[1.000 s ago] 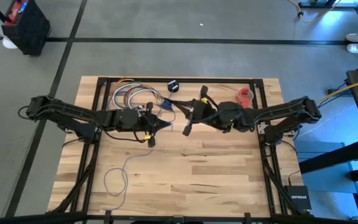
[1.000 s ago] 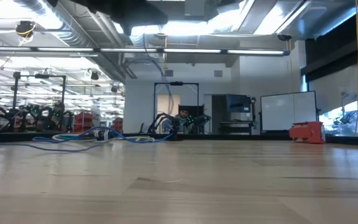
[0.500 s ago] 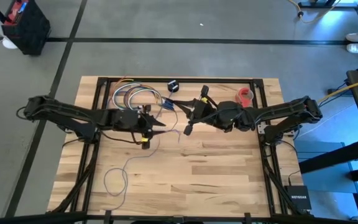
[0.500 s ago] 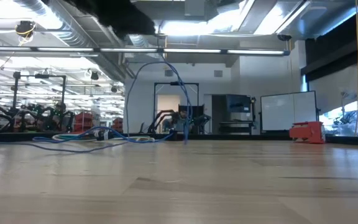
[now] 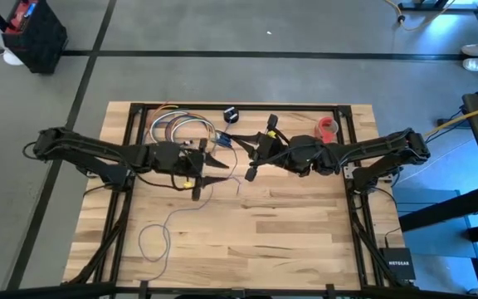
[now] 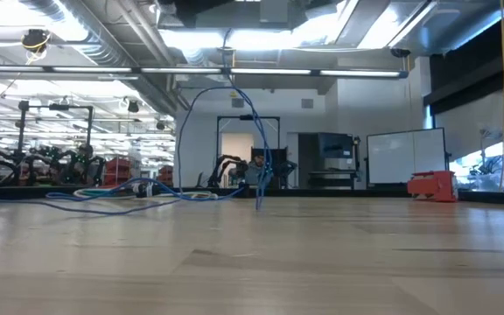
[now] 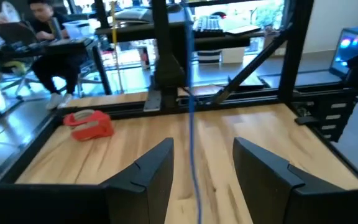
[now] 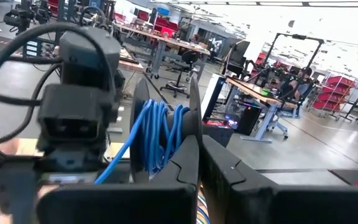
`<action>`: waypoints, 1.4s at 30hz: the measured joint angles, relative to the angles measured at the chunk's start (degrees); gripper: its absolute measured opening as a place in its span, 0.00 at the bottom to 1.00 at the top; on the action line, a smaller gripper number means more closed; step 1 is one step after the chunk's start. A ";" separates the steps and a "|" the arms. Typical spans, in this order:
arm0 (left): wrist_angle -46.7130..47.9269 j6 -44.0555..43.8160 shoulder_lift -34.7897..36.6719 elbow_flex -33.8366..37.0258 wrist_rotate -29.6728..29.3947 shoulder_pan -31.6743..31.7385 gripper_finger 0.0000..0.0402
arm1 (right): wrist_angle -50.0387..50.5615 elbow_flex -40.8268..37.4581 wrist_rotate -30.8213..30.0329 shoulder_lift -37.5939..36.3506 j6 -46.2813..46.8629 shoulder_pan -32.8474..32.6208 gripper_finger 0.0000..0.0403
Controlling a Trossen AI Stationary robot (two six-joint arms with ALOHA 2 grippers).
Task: Coil cords
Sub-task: Coil the blue wire onto the spool
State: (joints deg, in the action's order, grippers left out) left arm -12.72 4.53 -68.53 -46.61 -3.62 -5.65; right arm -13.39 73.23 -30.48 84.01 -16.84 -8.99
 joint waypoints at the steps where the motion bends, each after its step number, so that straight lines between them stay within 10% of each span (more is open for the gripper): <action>1: -1.03 0.01 -0.83 0.00 0.12 0.00 0.40 | 0.00 0.00 0.02 0.00 -0.02 0.00 0.02; 12: -3.83 2.17 -3.69 0.00 0.14 0.07 0.34 | 0.52 0.00 0.07 0.02 -0.07 0.00 0.02; 21: -3.51 3.53 -3.69 0.00 0.07 0.60 0.03 | 0.35 0.00 0.07 0.02 -0.09 0.00 0.02; 36: 2.96 3.26 -3.58 0.00 -10.34 4.33 0.01 | 0.86 -0.02 4.53 -0.04 -2.63 -1.23 0.02; 42: 6.31 4.90 -1.67 0.02 -13.37 4.15 0.00 | 5.53 -0.04 -3.09 -0.20 -9.48 -4.48 0.02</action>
State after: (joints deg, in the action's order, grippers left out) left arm -6.40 9.43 -70.21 -46.59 -16.99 -1.50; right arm -7.86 73.19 -33.57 83.81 -26.32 -13.47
